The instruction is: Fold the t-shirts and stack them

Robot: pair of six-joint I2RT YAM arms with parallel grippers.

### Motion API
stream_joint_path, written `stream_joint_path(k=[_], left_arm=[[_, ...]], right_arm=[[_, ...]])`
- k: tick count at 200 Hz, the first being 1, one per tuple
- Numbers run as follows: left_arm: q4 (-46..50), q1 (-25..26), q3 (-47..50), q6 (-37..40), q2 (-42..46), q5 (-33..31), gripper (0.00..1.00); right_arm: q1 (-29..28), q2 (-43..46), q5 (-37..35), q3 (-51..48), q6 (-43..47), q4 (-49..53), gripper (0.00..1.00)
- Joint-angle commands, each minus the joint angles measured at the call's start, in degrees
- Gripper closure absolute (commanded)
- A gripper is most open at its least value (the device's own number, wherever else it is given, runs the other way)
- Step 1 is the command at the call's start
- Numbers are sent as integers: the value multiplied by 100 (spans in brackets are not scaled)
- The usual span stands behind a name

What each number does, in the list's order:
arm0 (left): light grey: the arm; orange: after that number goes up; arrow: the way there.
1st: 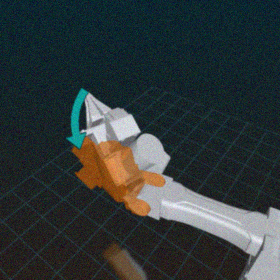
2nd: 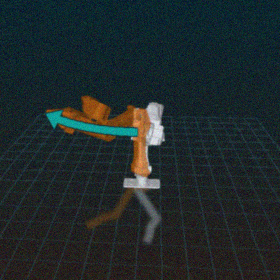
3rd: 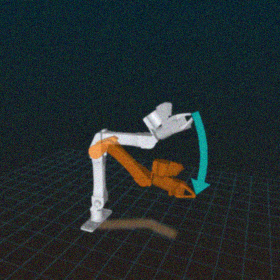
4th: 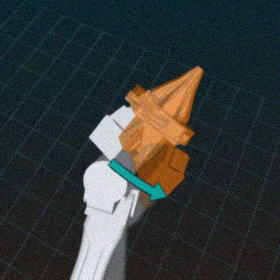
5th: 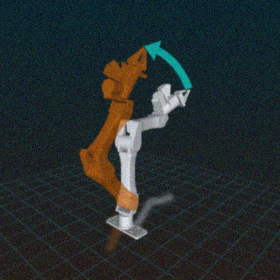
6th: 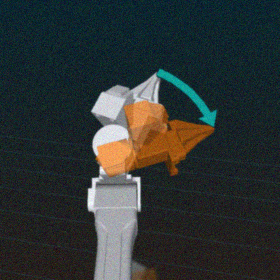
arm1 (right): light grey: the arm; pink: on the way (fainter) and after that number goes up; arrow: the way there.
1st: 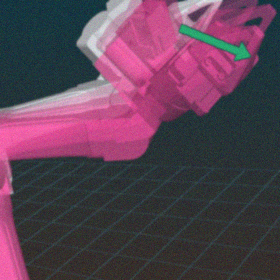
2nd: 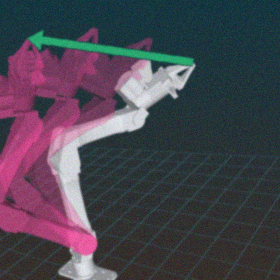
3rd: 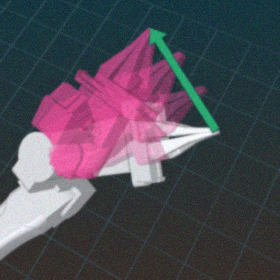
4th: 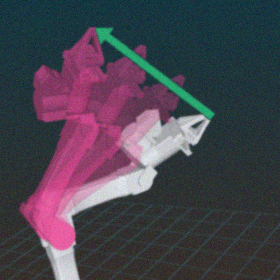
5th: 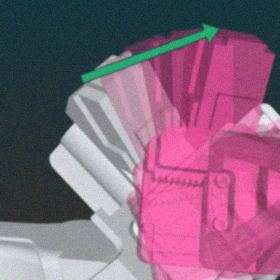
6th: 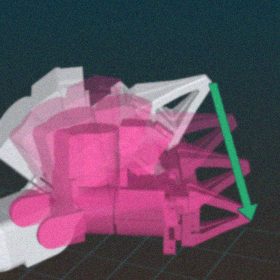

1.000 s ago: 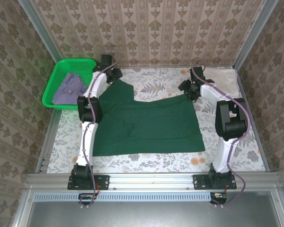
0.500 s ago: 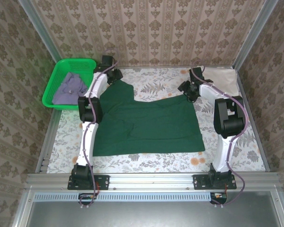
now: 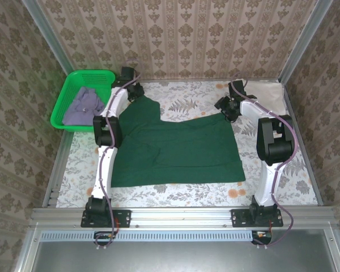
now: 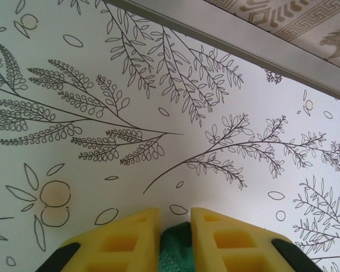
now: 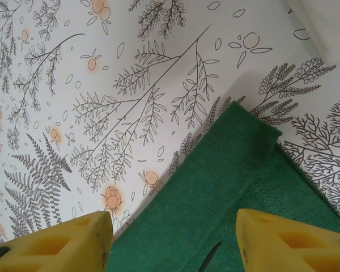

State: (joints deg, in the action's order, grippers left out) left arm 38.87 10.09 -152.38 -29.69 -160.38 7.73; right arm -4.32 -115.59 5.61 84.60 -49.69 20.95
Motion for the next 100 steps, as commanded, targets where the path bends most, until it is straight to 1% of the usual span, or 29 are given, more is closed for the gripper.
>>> stream_joint_path(k=[1,27,46,84,100], left_arm=[[-16,37,15,125,-170,177,81],[-20,42,24,126,-170,234,89],[-40,67,40,146,-150,282,100],[-79,79,56,64,50,202,100],[-242,90,307,37,310,129,100]], right_arm=[[53,-73,11,82,-97,111,39],[71,-86,-2,67,-123,130,39],[80,-87,-16,70,-128,134,39],[115,-121,-85,150,-114,247,39],[140,-177,-128,187,-145,317,39]])
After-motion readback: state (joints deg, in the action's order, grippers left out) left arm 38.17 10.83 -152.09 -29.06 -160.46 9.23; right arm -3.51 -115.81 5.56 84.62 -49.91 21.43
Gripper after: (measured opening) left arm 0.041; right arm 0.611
